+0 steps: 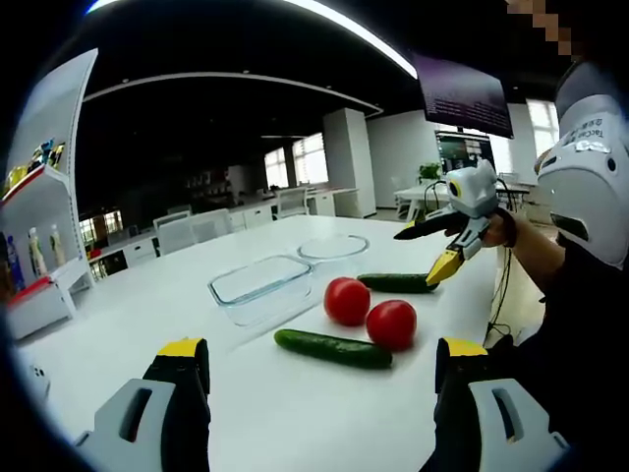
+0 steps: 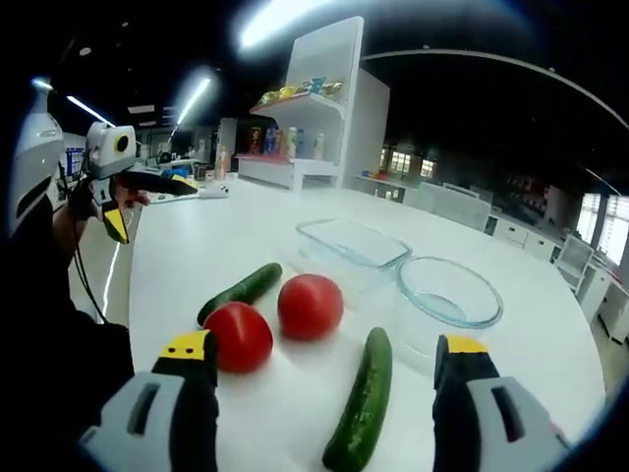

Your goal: Sort the scattered tomatoes and cucumbers on the table and place them into their respective storage containers

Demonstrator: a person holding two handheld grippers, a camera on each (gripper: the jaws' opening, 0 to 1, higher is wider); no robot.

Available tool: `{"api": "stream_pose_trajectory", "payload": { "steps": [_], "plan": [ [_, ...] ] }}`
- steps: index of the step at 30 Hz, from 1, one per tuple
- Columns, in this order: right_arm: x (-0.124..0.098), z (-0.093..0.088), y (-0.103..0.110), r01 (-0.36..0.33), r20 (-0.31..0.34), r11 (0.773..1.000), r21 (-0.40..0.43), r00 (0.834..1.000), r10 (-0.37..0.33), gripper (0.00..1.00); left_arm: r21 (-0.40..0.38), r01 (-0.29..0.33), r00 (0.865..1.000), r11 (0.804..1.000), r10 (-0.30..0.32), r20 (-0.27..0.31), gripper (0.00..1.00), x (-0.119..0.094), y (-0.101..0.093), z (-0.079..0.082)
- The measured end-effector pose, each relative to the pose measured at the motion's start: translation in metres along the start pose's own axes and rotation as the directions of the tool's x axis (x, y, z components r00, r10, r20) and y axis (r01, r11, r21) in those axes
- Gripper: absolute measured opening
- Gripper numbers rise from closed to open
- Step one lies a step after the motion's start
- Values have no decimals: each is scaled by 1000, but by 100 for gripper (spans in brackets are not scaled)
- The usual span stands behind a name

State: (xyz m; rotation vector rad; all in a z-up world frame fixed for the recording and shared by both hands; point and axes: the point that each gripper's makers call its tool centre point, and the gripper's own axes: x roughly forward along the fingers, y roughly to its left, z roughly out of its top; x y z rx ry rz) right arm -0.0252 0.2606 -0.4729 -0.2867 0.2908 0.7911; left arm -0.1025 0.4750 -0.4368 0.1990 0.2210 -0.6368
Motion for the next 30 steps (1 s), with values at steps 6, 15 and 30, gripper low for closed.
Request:
{"api": "stream_pose_trajectory", "payload": {
  "steps": [6, 15, 30],
  "plan": [
    [6, 3, 1, -11, 9, 1000, 12, 1000, 11, 86, -1, 0, 1000, 1000, 0, 1, 95, -1, 0, 0],
    [11, 7, -4, -5, 15, 1000, 26, 1000, 5, 86, -1, 2, 1000, 1000, -2, 3, 95, -2, 0, -2],
    [26, 9, -13, 7, 15, 999, 35, 1000, -7, 83, 2, 1, 1000, 1000, -1, 2, 95, -4, 1, -3]
  ]
}}
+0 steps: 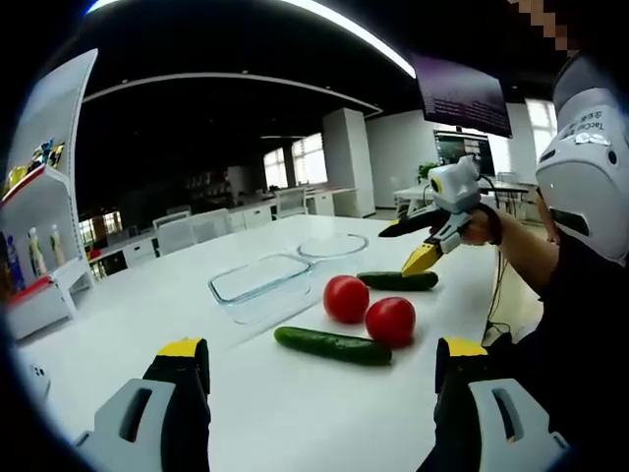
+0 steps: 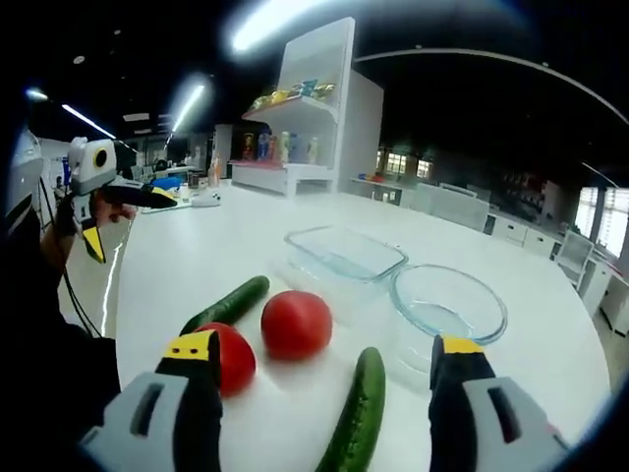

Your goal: Sort the scattered tomatoes and cucumbers on the table and place them into their respective storage containers

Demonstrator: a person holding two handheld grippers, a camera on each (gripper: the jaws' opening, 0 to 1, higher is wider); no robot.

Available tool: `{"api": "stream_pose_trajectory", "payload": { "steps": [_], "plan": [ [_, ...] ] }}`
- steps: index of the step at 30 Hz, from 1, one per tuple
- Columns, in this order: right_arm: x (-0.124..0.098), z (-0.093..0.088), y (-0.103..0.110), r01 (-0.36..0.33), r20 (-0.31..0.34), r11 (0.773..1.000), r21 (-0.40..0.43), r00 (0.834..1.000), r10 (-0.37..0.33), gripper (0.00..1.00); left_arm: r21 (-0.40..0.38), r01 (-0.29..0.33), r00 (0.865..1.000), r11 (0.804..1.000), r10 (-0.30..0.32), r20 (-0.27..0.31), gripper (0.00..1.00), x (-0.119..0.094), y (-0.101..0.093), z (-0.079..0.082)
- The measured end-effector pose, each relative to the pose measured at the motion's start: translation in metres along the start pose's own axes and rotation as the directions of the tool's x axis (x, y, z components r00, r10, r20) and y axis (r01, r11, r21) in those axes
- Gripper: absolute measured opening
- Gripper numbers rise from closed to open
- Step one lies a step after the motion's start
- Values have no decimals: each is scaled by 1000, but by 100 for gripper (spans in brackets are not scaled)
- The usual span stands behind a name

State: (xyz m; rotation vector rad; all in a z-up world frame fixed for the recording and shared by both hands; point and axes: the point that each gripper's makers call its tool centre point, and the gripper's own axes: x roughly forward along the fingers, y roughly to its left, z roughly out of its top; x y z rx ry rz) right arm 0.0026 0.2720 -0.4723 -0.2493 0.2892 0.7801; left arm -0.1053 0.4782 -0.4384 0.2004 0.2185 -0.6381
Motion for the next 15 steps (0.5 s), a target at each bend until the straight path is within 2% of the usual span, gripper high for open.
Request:
{"api": "stream_pose_trajectory", "payload": {
  "steps": [15],
  "plan": [
    [11, 1, -4, -16, 0, 1000, 22, 1000, 16, 81, -1, -1, 1000, 1000, 1, -1, 95, 0, -1, 0]
  ]
}}
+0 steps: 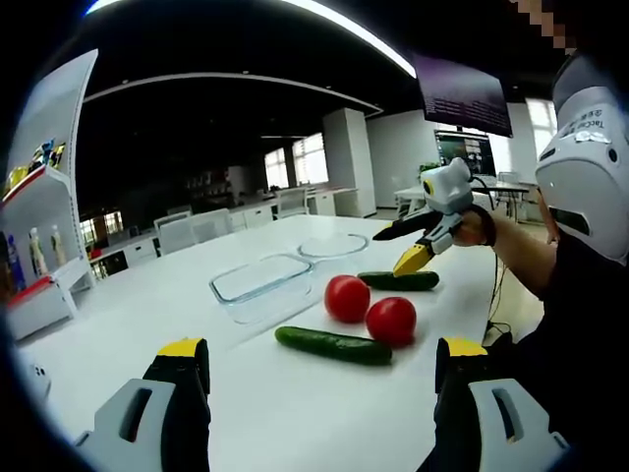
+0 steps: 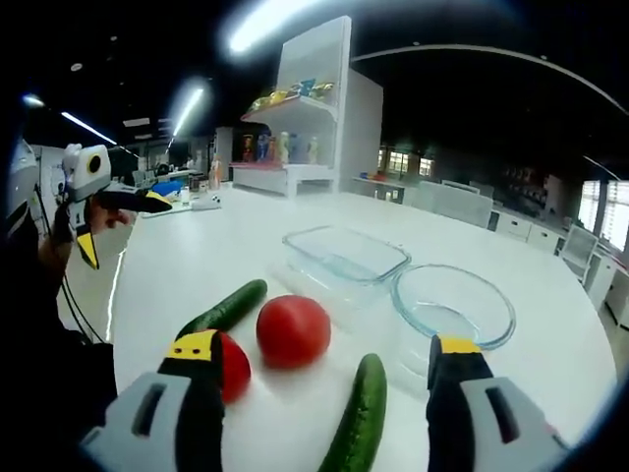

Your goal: Sort the scattered tomatoes and cucumbers on the table and place them into their respective storage containers

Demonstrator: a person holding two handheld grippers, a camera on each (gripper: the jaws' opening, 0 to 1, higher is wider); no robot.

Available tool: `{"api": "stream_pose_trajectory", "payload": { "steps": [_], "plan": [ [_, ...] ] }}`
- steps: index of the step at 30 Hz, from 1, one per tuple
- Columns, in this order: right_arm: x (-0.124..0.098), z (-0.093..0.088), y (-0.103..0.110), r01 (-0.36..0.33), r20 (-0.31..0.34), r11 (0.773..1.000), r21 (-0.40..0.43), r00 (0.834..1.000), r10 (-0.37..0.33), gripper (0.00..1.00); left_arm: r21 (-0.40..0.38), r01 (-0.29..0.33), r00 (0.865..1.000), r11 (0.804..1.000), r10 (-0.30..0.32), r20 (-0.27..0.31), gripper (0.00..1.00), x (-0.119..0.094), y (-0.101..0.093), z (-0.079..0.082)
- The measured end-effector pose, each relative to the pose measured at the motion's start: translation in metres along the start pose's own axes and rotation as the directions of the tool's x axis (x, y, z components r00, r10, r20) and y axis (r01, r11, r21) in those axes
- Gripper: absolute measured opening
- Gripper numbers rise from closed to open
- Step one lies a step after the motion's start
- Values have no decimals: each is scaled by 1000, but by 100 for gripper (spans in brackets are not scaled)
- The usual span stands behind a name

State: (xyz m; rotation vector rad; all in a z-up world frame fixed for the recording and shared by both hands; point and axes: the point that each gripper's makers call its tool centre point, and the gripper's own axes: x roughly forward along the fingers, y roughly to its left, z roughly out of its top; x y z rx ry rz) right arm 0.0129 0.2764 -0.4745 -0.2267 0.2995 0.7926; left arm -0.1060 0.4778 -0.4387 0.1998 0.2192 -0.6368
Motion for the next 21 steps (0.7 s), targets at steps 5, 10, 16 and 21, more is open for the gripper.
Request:
{"api": "stream_pose_trajectory", "payload": {
  "steps": [5, 10, 16, 21],
  "plan": [
    [3, -2, -1, 1, -7, 1000, -2, 1000, -1, 81, 2, -1, 1000, 1000, 1, -2, 95, -1, 0, 0],
    [9, -6, -4, -2, -15, 1000, 4, 1000, 2, 80, 1, 5, 1000, 1000, -5, -3, 95, -1, -2, -1],
    [18, -9, -9, 1, -32, 1000, 0, 999, -1, 80, -1, 12, 1000, 1000, -12, -2, 95, 0, -4, 0],
    [24, -11, -12, -1, -38, 1000, 2, 999, 1, 79, 2, 6, 1000, 1000, -6, -6, 95, 0, -3, -1]
  ]
}}
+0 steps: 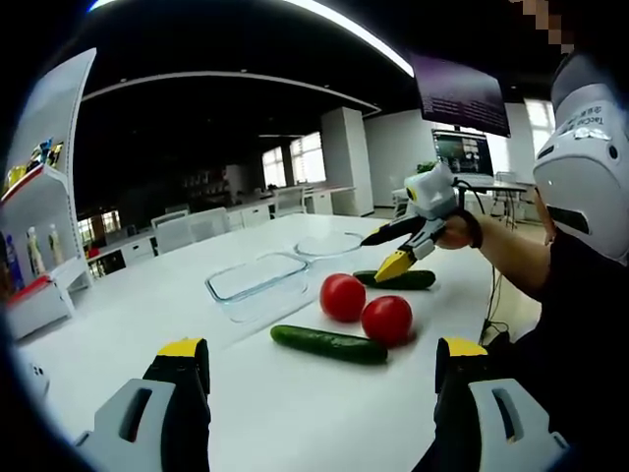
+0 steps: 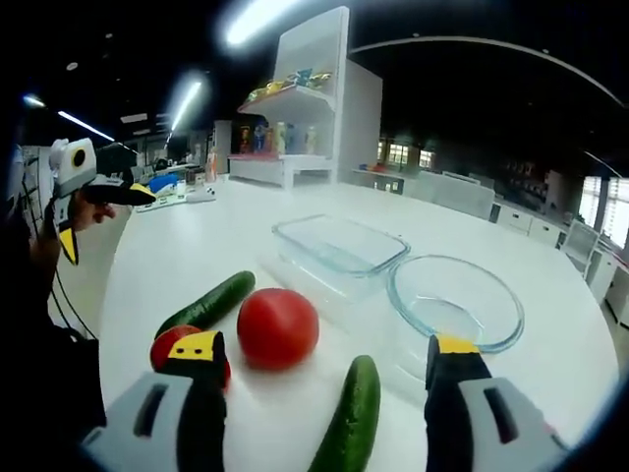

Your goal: Sort the scattered tomatoes and cucumbers on the table and place them into their respective storage containers

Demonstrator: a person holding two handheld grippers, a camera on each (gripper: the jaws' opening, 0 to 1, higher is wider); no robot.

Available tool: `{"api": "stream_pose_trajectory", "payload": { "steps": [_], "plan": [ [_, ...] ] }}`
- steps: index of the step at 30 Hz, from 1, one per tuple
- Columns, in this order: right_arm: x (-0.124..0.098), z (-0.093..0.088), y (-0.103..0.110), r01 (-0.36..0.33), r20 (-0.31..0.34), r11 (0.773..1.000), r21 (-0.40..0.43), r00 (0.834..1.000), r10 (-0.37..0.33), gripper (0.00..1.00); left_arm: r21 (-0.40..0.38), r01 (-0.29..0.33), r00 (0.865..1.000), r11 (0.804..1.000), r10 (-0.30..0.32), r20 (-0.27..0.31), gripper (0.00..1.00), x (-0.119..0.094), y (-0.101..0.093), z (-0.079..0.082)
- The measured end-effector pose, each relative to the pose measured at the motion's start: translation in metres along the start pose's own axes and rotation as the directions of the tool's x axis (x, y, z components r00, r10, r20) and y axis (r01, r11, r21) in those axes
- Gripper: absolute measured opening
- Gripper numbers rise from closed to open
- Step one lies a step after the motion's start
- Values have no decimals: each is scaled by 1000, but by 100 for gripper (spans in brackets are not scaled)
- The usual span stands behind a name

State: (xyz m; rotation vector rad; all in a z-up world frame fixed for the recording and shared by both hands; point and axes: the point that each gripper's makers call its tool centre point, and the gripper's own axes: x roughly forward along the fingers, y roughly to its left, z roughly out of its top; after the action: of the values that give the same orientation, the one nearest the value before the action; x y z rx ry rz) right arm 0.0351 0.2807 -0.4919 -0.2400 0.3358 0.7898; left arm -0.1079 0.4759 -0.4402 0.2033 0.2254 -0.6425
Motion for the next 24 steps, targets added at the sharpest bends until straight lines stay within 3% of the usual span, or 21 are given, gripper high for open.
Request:
{"api": "stream_pose_trajectory", "payload": {
  "steps": [24],
  "plan": [
    [13, -2, -5, -1, -15, 1000, 3, 1000, 1, 77, 5, -8, 1000, 1000, 8, -1, 95, -1, 1, 0]
  ]
}}
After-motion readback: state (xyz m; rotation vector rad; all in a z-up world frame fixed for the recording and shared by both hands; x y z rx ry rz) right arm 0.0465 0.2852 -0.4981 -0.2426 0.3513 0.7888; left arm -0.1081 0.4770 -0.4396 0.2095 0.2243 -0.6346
